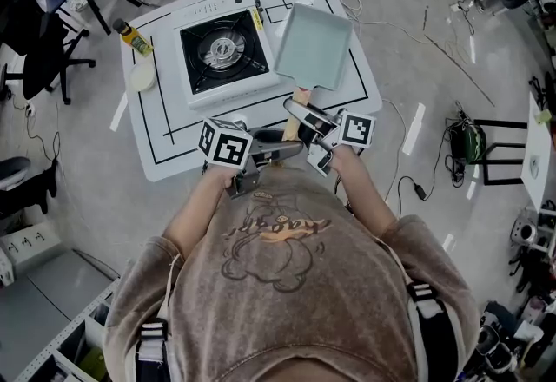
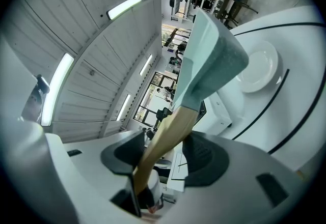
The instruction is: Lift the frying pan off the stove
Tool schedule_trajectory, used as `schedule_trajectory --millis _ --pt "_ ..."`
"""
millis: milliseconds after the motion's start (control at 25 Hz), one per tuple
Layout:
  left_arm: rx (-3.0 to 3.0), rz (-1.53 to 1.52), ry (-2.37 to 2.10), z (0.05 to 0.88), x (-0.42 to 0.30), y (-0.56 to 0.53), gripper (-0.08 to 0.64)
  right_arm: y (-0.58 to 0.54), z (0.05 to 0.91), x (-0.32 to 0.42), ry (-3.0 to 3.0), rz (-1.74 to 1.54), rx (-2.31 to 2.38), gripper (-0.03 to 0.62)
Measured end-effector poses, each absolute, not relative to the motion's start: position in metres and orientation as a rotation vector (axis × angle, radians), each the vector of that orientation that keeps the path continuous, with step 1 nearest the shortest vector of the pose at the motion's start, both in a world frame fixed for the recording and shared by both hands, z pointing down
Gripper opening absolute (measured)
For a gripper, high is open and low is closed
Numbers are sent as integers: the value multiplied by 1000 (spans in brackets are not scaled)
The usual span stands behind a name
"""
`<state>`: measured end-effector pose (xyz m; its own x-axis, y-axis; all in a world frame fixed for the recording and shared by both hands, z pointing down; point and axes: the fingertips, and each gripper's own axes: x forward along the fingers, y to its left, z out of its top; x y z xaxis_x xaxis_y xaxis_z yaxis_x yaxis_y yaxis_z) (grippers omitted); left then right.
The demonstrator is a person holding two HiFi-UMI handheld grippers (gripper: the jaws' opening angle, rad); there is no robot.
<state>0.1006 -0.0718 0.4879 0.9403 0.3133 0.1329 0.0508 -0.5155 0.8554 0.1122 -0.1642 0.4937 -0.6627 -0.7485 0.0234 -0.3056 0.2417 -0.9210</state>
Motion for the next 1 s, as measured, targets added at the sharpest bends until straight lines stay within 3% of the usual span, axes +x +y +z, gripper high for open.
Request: schedule_trajectory --millis 1000 --pt "2081 356 268 494 95 -60 176 -152 500 107 2070 -1417 -956 236"
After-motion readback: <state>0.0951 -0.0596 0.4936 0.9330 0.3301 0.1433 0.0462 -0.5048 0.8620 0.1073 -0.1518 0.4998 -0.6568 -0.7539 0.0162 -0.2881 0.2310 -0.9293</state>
